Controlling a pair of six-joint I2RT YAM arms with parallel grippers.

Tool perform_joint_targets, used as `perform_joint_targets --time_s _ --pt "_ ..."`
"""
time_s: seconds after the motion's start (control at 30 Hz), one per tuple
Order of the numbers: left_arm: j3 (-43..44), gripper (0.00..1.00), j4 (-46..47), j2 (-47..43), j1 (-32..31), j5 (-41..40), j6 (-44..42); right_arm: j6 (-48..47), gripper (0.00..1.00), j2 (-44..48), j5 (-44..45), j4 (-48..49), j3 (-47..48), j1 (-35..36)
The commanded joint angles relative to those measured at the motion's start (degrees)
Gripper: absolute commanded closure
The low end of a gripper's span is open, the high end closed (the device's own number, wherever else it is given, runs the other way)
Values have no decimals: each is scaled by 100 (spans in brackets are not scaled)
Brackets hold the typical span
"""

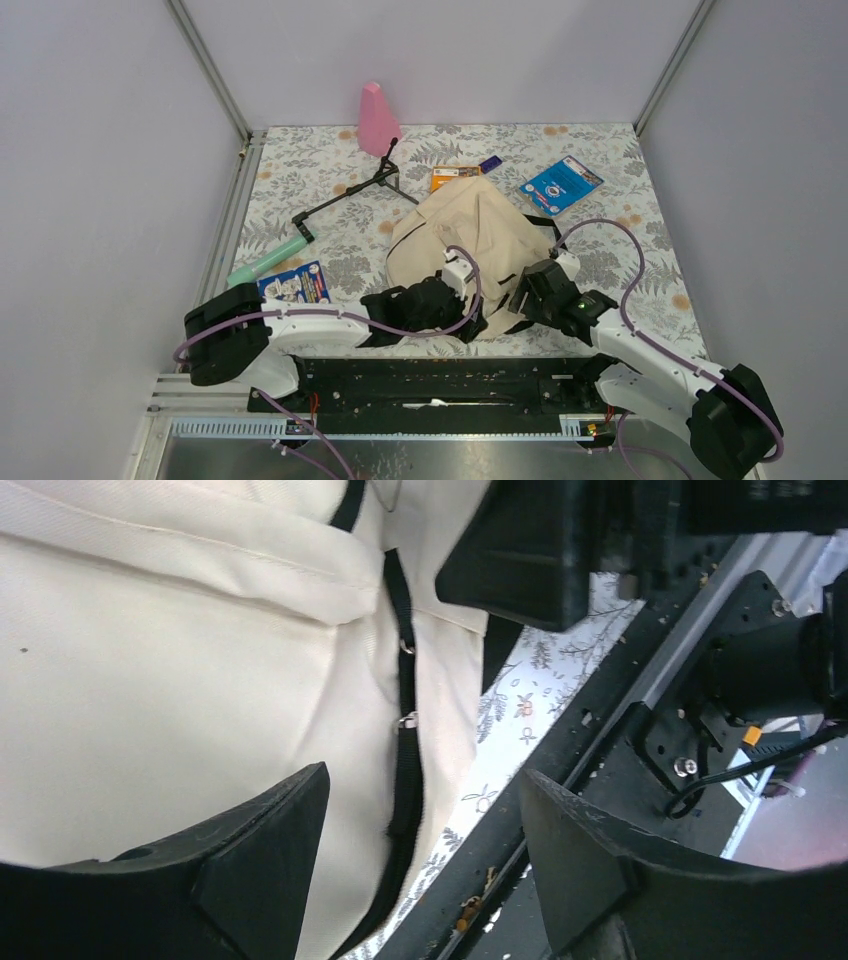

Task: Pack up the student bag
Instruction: Unzip the student bag at the center of the board.

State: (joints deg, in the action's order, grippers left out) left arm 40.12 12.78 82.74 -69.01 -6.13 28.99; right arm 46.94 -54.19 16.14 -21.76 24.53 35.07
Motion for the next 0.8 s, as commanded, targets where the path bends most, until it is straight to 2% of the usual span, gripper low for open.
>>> perform_joint_targets --time_s 0.0,0.1,0.23,0.4,0.57,0.77 --pt "-101 29 140 -69 135 -98 71 640 25 291 -1203 -149 -99 -11" --pt "-235 32 374 -64 151 203 53 849 24 294 -1526 152 -299 -17" --pt "-225 36 734 259 143 1222 54 990 25 -6 -1566 692 -436 -11" --pt "-354 41 1912 693 29 2146 363 847 25 -660 -1249 1031 -156 -9" --pt "-52 41 2099 1005 -117 2521 295 561 22 -1194 -854 1069 242 -14" --pt "395 42 1991 1401 -178 2718 216 141 37 -1246 -224 810 468 -19"
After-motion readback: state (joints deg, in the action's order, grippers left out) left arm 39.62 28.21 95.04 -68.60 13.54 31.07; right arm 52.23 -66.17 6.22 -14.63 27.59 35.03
